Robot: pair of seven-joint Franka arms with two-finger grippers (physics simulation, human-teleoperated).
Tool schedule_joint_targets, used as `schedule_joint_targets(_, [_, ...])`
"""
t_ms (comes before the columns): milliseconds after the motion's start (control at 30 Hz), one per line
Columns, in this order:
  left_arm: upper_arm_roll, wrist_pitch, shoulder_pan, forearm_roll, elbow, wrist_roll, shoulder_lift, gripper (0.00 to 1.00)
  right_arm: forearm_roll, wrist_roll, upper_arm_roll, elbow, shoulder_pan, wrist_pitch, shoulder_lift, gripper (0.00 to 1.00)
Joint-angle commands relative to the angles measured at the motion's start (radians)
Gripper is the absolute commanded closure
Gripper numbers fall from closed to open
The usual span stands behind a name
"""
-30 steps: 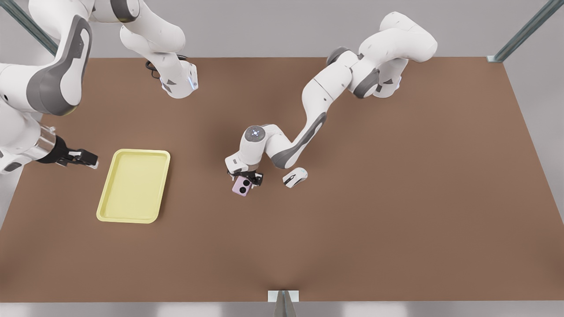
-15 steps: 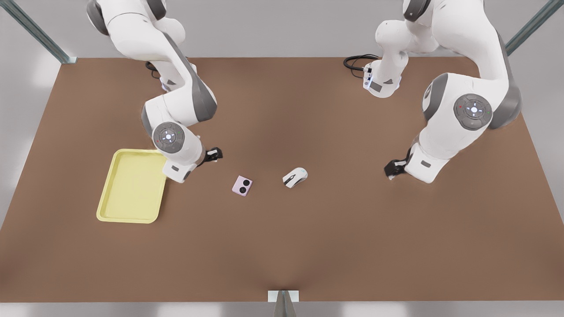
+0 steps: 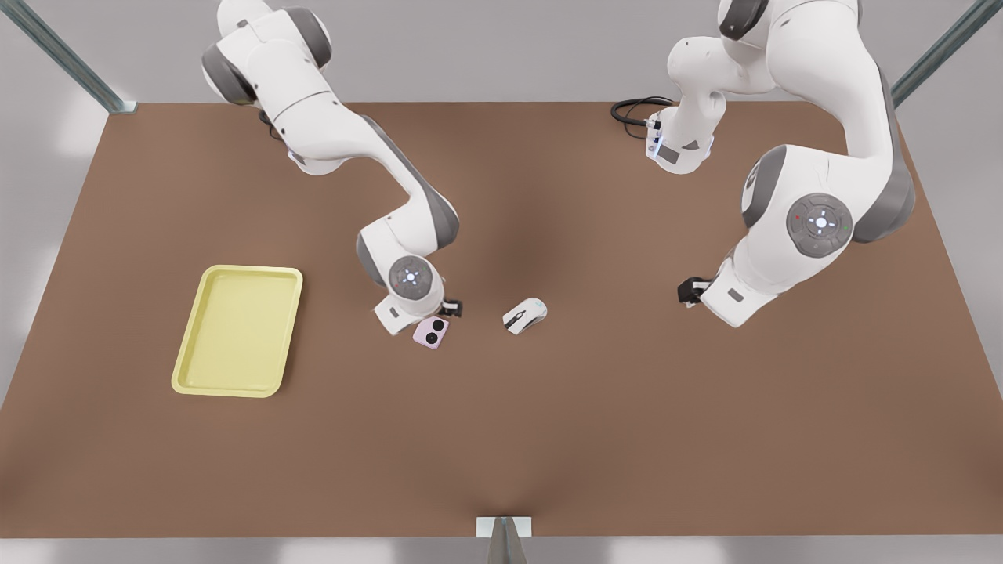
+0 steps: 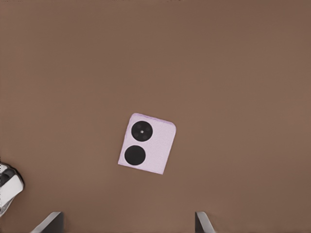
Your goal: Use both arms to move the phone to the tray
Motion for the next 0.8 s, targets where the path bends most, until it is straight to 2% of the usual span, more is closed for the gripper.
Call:
schedule_joint_targets(0, [0.000, -0.008, 0.000, 0.001, 0.001, 0.134, 0.000, 0.00, 0.015, 0.560, -0.003, -0.055, -0.002, 0.183, -0.011, 0.00])
schedule_joint_targets(33, [0.000, -0.008, 0.000, 0.001, 0.001, 0.135, 0.000, 0.00, 0.015, 0.560, -0.029, -0.098, 0.004, 0.236, -0.024, 0.00])
schedule_joint_targets(533, [0.003, -0.008, 0.004, -0.002, 0.002, 0.118, 0.039, 0.00, 0.037, 0.539, -0.031, -0.093, 0.017, 0.285, 0.066, 0.00])
schedule_joint_targets(633, [0.032, -0.008, 0.004, -0.003, 0.033, 0.065, 0.036, 0.00, 0.029, 0.490, -0.031, -0.105, 0.017, 0.288, 0.069, 0.00])
schedule_joint_targets(767, [0.052, -0.006, 0.004, -0.002, 0.059, 0.042, 0.042, 0.00, 0.029, 0.464, -0.031, -0.179, 0.017, 0.389, 0.065, 0.00])
